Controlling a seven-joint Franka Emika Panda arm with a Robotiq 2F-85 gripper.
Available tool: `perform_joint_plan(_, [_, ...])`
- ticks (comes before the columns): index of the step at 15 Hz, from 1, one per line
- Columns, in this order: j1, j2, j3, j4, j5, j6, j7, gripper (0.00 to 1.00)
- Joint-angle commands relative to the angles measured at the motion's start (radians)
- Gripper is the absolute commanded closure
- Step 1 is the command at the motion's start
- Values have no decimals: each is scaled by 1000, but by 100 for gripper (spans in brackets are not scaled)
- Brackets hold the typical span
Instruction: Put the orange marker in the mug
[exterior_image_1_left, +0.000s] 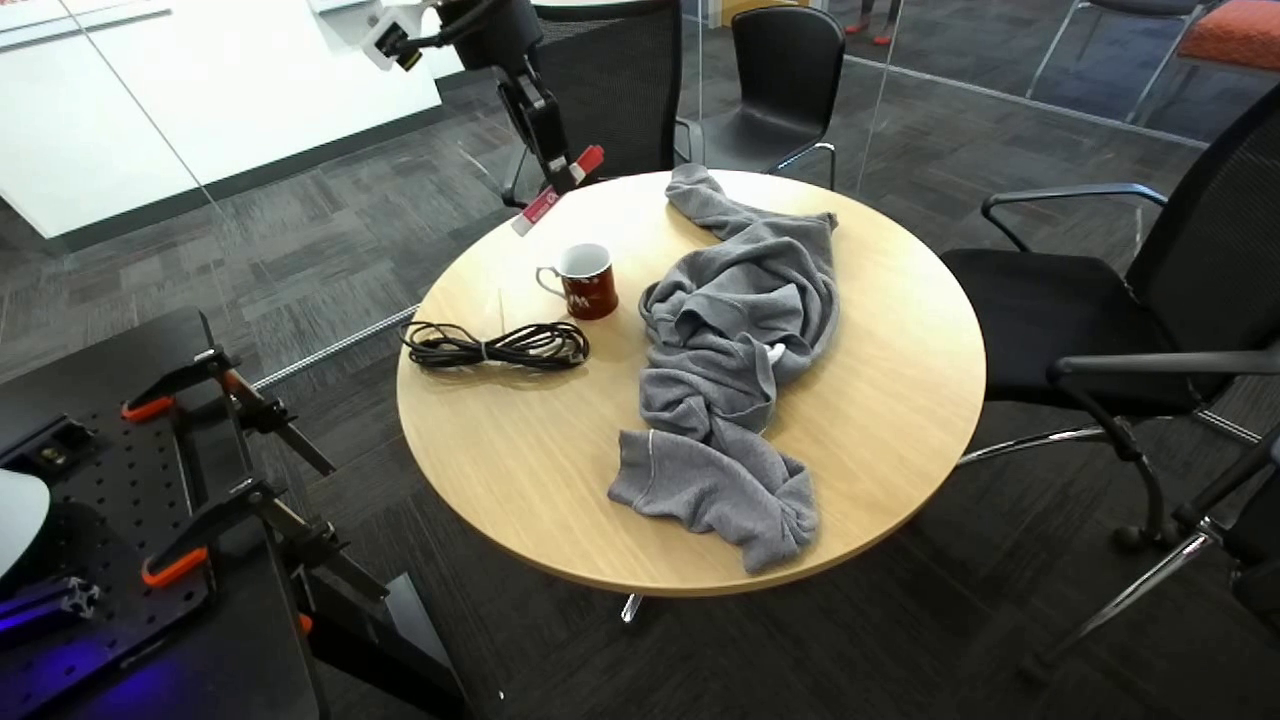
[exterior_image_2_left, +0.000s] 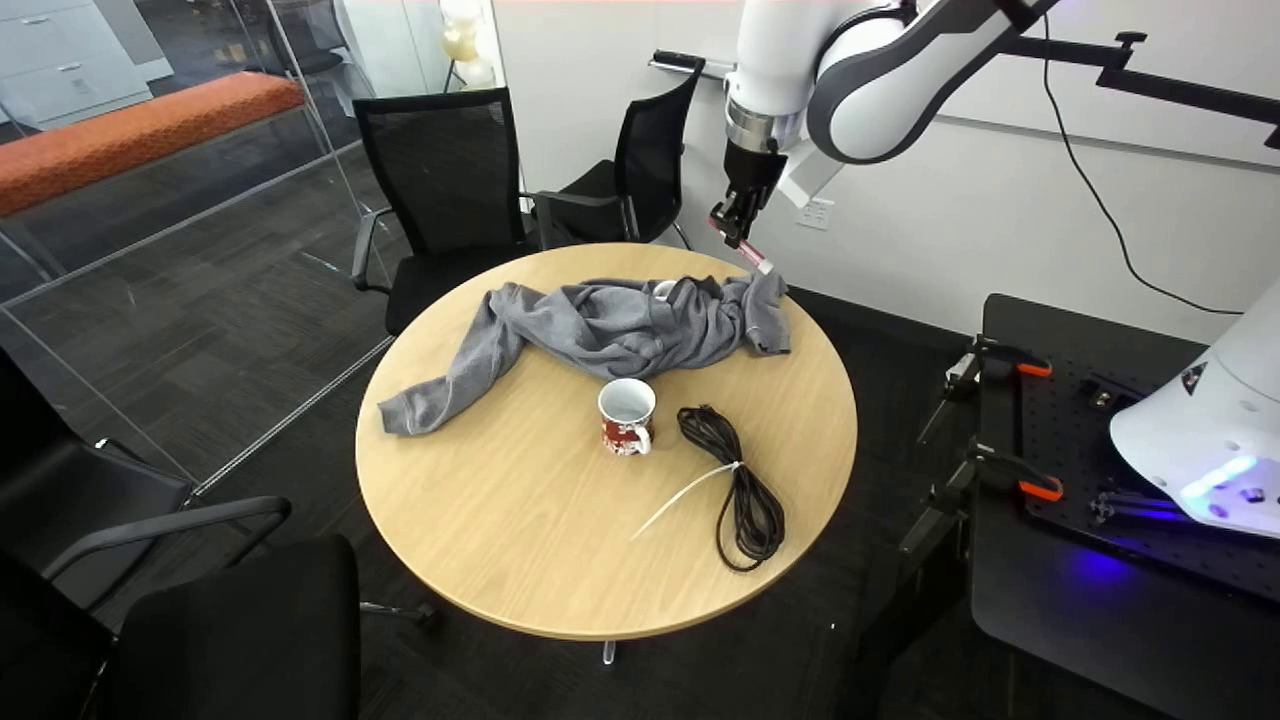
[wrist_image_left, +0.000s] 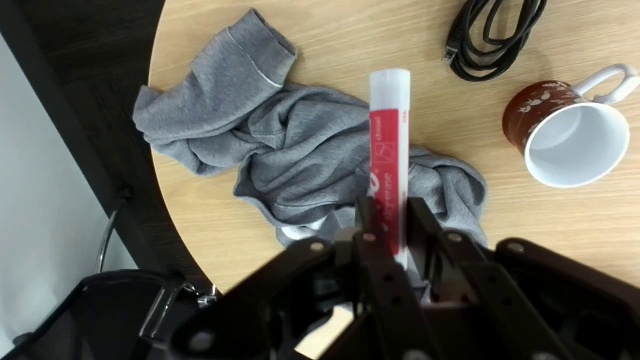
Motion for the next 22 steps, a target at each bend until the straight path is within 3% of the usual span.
perform_joint_plan(1, [-75,4,60,5,30,71,-172,95])
perform_joint_plan(14, [-330,53,371,30,400,96,-1158,95])
perform_joint_plan(19, [-495,135,560,104,571,51,-1545,95])
perform_joint_plan(21, [-440,153,500,129,567,5,-1562,95])
perform_joint_plan(22, [-424,122,489,85,580,50,-1541,81])
